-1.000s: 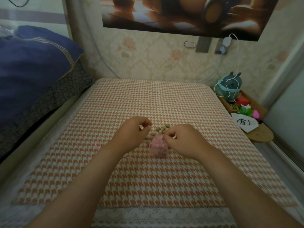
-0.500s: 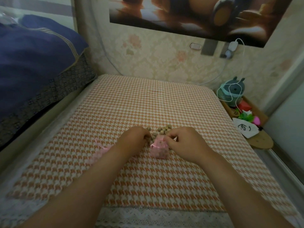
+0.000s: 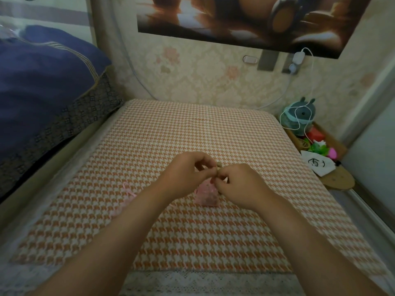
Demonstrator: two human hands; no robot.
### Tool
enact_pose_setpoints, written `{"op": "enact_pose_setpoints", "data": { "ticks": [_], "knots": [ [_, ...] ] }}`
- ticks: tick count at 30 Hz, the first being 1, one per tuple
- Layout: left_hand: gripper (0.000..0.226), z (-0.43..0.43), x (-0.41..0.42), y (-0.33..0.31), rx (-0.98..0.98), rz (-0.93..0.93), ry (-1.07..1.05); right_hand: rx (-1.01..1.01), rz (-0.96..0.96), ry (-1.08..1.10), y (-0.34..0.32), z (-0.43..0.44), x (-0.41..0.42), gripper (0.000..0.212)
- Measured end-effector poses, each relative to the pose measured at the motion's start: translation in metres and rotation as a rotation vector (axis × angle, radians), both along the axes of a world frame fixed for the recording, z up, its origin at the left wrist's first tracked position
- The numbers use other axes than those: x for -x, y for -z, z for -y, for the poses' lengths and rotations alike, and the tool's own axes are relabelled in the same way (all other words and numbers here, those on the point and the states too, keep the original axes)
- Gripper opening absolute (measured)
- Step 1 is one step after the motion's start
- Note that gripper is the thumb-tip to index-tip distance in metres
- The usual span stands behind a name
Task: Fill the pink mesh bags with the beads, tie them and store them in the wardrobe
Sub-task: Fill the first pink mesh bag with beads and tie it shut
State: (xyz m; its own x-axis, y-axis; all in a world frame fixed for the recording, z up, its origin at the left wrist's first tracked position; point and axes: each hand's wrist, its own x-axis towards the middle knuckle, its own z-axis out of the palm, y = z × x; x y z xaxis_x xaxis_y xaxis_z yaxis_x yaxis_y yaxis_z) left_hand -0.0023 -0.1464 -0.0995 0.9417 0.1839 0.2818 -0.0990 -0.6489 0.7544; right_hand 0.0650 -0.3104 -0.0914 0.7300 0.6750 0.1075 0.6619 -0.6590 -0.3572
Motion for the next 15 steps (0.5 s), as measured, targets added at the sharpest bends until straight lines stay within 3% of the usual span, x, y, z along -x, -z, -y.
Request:
{"op": "enact_pose_setpoints", "data": {
  "ticks": [9, 15],
  "knots": [
    [0.012, -0.003, 0.005, 0.005, -0.162, -0.187, 0.026, 0.003, 0.008, -0.039, -0.003, 0.006, -0.002, 0.024],
    [0.02, 0.0, 0.007, 0.0, -0.178, -0.225, -0.017, -0.159, -0.156, -0.044, 0.004, 0.004, -0.011, 0.021]
  ]
}}
